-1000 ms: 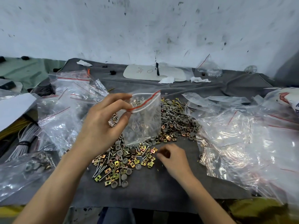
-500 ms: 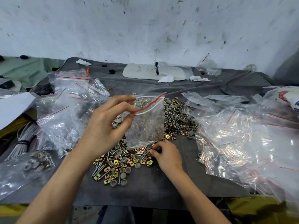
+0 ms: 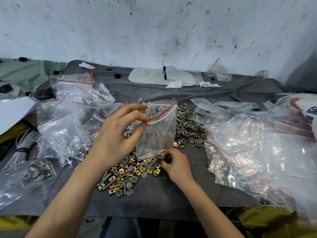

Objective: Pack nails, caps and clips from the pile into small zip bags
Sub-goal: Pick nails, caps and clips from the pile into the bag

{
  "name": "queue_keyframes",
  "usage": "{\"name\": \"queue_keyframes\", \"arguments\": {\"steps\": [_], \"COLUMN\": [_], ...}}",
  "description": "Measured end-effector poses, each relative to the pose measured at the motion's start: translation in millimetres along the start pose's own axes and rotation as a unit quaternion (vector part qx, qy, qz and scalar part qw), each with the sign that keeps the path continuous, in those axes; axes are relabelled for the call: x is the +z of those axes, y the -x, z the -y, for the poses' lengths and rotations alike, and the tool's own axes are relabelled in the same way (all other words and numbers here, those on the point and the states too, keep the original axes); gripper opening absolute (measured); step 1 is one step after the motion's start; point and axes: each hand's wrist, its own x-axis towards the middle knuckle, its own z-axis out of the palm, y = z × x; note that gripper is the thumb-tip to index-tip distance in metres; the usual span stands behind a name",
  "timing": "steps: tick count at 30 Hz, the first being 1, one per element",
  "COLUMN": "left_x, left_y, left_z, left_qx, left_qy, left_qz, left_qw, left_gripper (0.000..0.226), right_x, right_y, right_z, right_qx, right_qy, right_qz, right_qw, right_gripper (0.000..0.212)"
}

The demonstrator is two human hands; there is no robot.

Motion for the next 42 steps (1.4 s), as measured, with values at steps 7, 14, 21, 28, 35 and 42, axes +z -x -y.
{"name": "queue_keyframes", "arguments": {"steps": [7,14,21,28,35,42], "left_x": [-3,-7,-1,-2,-5,-7], "left_y": [2,4,1,0,-1,-2], "left_z": [-1,5,2,1,8,12], "left_qx": [-0.006,0.008,0.069,0.063,0.037,0.033], "left_qy": [0.001,0.008,-0.01,-0.002,-0.011,-0.024], "left_qz": [0.0,0.007,0.052,0.054,0.008,-0.024], "left_qw": [1.0,1.0,0.996,0.997,0.999,0.999], "left_gripper": [0.011,0.013,0.021,0.021,0.018,0.012], "right_x": [3,-29,-110,-120,-55,6], "right_y": [-2,8,7,-1,-14,-14], "right_z": [-2,12,84,93,26,-12], "right_qx": [-0.028,-0.05,-0.314,-0.315,-0.01,-0.041], "right_qy": [-0.005,-0.089,-0.121,-0.028,-0.109,0.11], "right_qz": [0.01,-0.003,-0.162,-0.166,-0.126,-0.023], "right_qw": [1.0,0.995,0.928,0.934,0.986,0.993], "right_gripper": [0.014,0.025,0.019,0.026,0.016,0.015]}}
